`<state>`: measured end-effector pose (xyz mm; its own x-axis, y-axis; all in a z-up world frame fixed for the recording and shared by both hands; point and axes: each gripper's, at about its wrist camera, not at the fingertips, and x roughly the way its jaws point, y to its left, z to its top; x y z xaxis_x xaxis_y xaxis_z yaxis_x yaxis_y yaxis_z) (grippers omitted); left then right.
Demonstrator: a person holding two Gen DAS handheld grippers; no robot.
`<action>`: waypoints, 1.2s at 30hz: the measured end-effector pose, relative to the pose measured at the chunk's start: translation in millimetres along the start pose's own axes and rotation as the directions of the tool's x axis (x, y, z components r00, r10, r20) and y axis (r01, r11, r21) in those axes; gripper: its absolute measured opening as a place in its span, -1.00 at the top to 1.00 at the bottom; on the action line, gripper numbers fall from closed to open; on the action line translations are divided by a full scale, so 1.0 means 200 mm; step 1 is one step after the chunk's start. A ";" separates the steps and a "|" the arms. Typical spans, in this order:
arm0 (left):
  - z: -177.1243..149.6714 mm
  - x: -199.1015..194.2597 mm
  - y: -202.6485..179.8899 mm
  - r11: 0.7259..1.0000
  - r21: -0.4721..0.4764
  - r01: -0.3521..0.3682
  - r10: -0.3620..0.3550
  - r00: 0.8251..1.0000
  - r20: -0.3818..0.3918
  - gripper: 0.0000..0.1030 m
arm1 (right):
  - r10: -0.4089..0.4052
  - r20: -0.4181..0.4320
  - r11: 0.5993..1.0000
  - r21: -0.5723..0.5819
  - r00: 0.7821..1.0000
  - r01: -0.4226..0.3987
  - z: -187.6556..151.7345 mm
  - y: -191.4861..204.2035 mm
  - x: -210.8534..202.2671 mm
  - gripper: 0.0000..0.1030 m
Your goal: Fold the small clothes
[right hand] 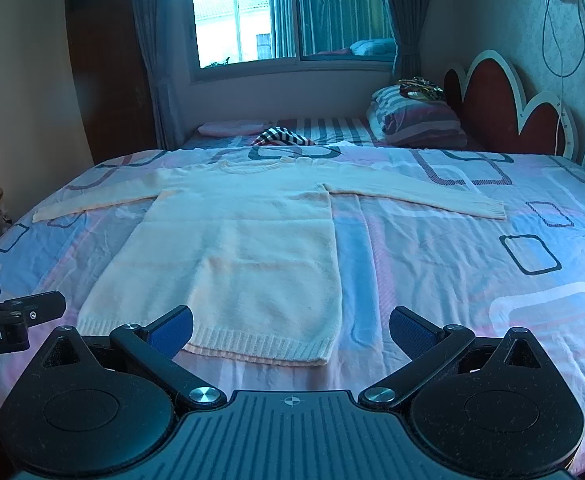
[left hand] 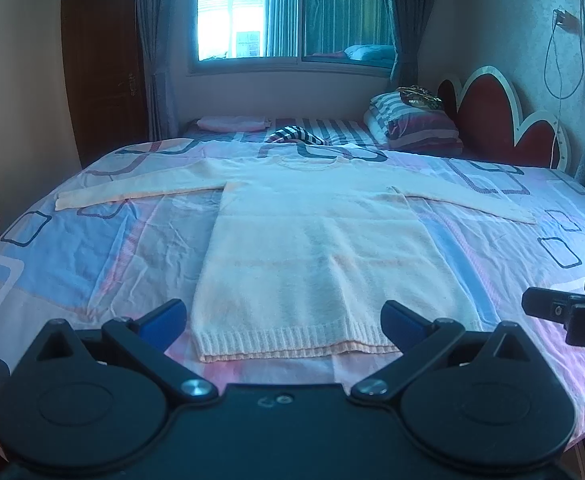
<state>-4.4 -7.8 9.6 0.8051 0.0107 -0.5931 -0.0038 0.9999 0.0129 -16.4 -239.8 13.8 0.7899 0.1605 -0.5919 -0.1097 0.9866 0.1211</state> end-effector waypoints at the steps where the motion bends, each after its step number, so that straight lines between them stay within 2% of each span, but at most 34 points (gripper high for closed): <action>1: 0.00 -0.01 0.00 1.000 0.000 0.002 -0.002 1.000 0.001 -0.99 | 0.001 0.001 1.000 0.000 1.000 -0.001 0.00 0.00 0.00 -1.00; 36: -0.01 -0.01 0.00 1.000 -0.002 0.000 0.000 1.000 0.003 -0.99 | -0.013 0.014 1.000 -0.004 1.000 0.013 0.01 -0.02 -0.03 -1.00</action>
<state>-7.5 -8.1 10.1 0.8067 0.0108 -0.5909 -0.0049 0.9999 0.0117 -19.6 -244.1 18.2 0.7999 0.1471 -0.5819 -0.1016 0.9887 0.1102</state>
